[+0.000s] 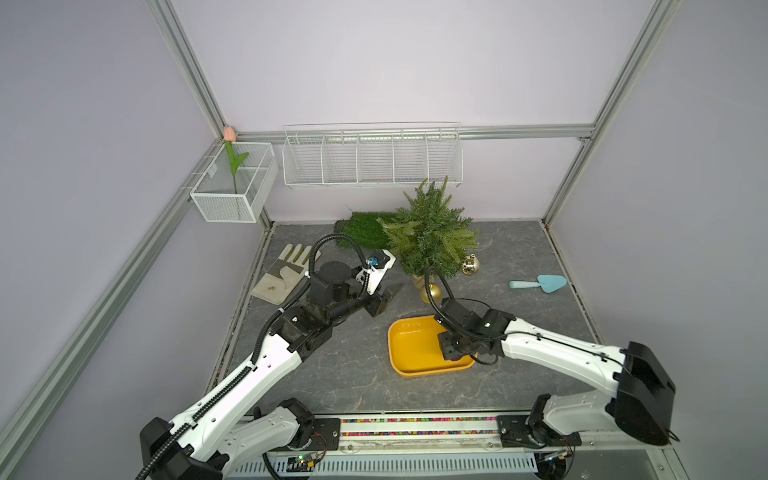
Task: Decorate the small christmas tree with ornaments
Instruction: Pick up an ornament from the container.
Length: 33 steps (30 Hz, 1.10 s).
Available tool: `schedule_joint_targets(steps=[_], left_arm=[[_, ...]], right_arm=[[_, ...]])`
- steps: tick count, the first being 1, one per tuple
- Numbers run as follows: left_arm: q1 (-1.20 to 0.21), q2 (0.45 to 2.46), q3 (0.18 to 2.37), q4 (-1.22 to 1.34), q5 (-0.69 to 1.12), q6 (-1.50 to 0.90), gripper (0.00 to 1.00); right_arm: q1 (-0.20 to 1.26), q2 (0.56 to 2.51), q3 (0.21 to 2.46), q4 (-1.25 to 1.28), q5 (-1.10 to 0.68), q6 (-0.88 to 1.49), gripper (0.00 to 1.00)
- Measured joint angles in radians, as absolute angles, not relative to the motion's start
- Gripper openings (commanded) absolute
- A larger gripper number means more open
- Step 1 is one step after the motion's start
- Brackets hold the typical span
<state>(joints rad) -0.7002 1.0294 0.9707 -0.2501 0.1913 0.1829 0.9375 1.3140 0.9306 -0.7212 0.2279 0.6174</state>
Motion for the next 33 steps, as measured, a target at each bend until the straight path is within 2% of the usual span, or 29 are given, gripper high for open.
schedule_joint_targets(steps=[10,13,17,26,28,33], left_arm=[[-0.700,1.052,1.019,-0.206,0.331,0.177,0.56],[-0.700,1.071,1.044,-0.173,0.386,0.142,0.54],[-0.704,1.094,1.052,-0.105,0.443,0.047,0.54],[-0.842,1.129,0.967,0.245,0.457,-0.271,0.64],[-0.856,1.156,0.943,0.346,0.458,-0.343,0.72],[-0.857,1.210,0.896,0.562,0.445,-0.521,0.80]], right_arm=[[0.857,0.979,0.936,-0.645,0.161,0.404,0.50],[0.847,0.878,0.914,-0.558,0.139,0.299,0.46],[0.844,0.769,0.822,-0.333,0.132,0.119,0.45],[0.840,0.808,0.702,0.258,0.080,-0.282,0.43],[0.840,0.825,0.701,0.371,0.060,-0.356,0.43],[0.836,0.857,0.701,0.542,0.019,-0.481,0.42]])
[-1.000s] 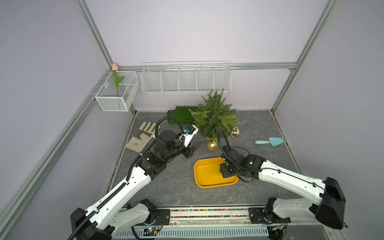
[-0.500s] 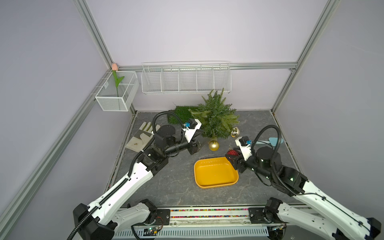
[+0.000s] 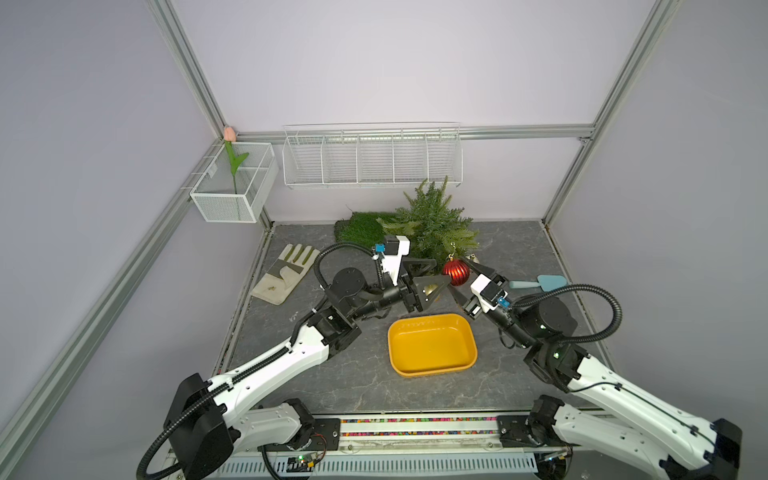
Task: Decorate the small christmas tree with ornaments
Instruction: Pick up an ornament from the container.
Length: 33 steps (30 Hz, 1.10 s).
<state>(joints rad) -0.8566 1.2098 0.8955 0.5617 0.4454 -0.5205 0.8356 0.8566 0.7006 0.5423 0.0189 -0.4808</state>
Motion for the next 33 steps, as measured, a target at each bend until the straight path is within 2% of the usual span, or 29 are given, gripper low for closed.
schedule_joint_targets(steps=[6,12,16,21,24,28,33], left_arm=[[-0.857,1.288,0.902,0.775,0.549,-0.664,0.80],[-0.858,1.327,0.930,0.830,0.632,-0.741,0.78],[-0.862,1.349,0.958,0.843,0.686,-0.783,0.66],[-0.855,1.349,0.973,0.847,0.707,-0.825,0.45],[-0.855,1.346,0.974,0.830,0.713,-0.810,0.39],[-0.856,1.322,0.979,0.734,0.728,-0.738,0.34],[-0.865,1.269,1.023,0.489,0.727,-0.551,0.32]], right_arm=[[0.836,0.867,0.701,0.633,-0.049,-0.548,0.42],[0.836,0.863,0.701,0.649,-0.116,-0.589,0.42],[0.836,0.857,0.701,0.649,-0.139,-0.622,0.42],[0.836,0.841,0.701,0.645,-0.156,-0.676,0.45],[0.837,0.833,0.701,0.622,-0.154,-0.683,0.55],[0.838,0.805,0.701,0.554,-0.145,-0.679,0.85],[0.839,0.743,0.735,0.387,-0.135,-0.640,0.94]])
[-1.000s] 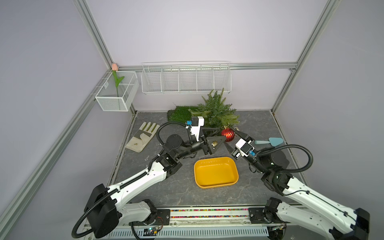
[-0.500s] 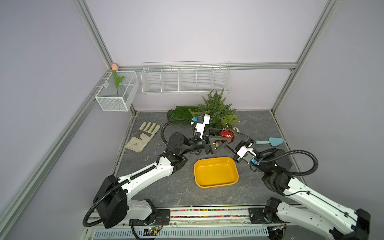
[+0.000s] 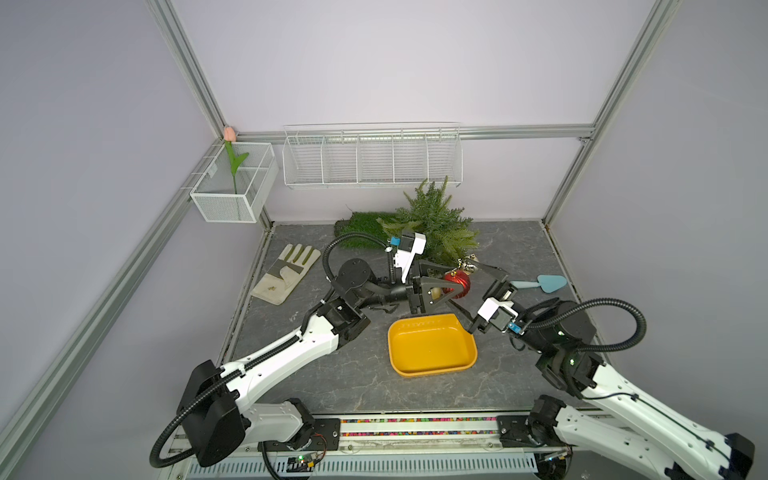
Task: Decorate the small christmas tree with ornaments
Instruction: Pick up an ornament from the container.
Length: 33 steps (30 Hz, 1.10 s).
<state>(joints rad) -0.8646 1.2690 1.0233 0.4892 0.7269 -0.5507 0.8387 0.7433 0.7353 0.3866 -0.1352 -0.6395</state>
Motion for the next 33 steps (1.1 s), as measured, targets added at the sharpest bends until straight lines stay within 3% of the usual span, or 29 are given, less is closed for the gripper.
schedule_joint_targets(steps=[2,6,16,18,25,33], left_arm=[[-0.865,1.245,1.062,0.362,0.709,-0.446,0.31],[-0.865,1.197,1.120,0.136,0.644,-0.230,0.30],[-0.865,1.120,1.158,-0.269,0.387,0.273,0.21],[-0.865,1.111,1.158,-0.290,0.357,0.318,0.21],[-0.865,1.076,1.148,-0.298,0.327,0.383,0.21],[-0.865,1.062,1.134,-0.284,0.308,0.387,0.20]], right_arm=[[0.838,0.719,0.759,0.304,-0.139,-0.614,0.98],[0.838,0.698,0.837,0.137,-0.140,-0.510,0.98],[0.799,0.816,1.147,-0.231,-0.182,-0.051,0.83],[0.794,0.854,1.175,-0.259,-0.205,0.044,0.82],[0.759,0.992,1.203,-0.356,-0.242,0.404,0.63],[0.724,1.030,1.184,-0.307,-0.357,0.668,0.58]])
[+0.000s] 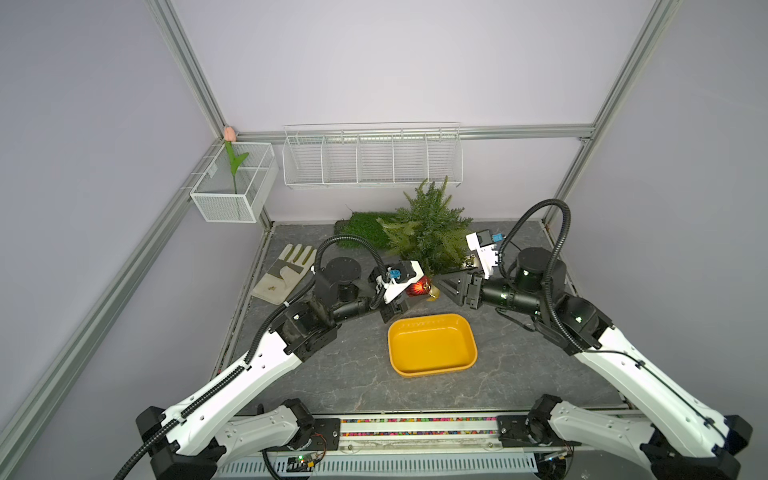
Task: Decorate the small christmas tree with ornaments
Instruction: Pick up an ornament from the container.
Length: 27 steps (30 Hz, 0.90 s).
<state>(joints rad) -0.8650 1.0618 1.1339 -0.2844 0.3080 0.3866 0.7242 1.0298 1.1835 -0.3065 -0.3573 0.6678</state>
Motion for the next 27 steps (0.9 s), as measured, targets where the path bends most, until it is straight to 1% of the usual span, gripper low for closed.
schedule_joint_targets(steps=[6,11,15,24,27], left_arm=[[-0.865,1.062,1.134,-0.282,0.267,0.386,0.20],[-0.865,1.063,1.134,-0.280,0.258,0.385,0.20],[-0.865,1.068,1.134,-0.272,0.255,0.385,0.20],[-0.865,1.079,1.134,-0.267,0.236,0.378,0.20],[-0.865,1.079,1.134,-0.263,0.235,0.378,0.20]], right_arm=[[0.722,1.015,1.165,-0.296,-0.392,0.692,0.56],[0.721,1.022,1.163,-0.297,-0.433,0.698,0.49],[0.722,1.031,1.151,-0.286,-0.466,0.706,0.46],[0.721,1.056,1.150,-0.255,-0.517,0.715,0.30],[0.718,1.057,1.150,-0.257,-0.514,0.712,0.22]])
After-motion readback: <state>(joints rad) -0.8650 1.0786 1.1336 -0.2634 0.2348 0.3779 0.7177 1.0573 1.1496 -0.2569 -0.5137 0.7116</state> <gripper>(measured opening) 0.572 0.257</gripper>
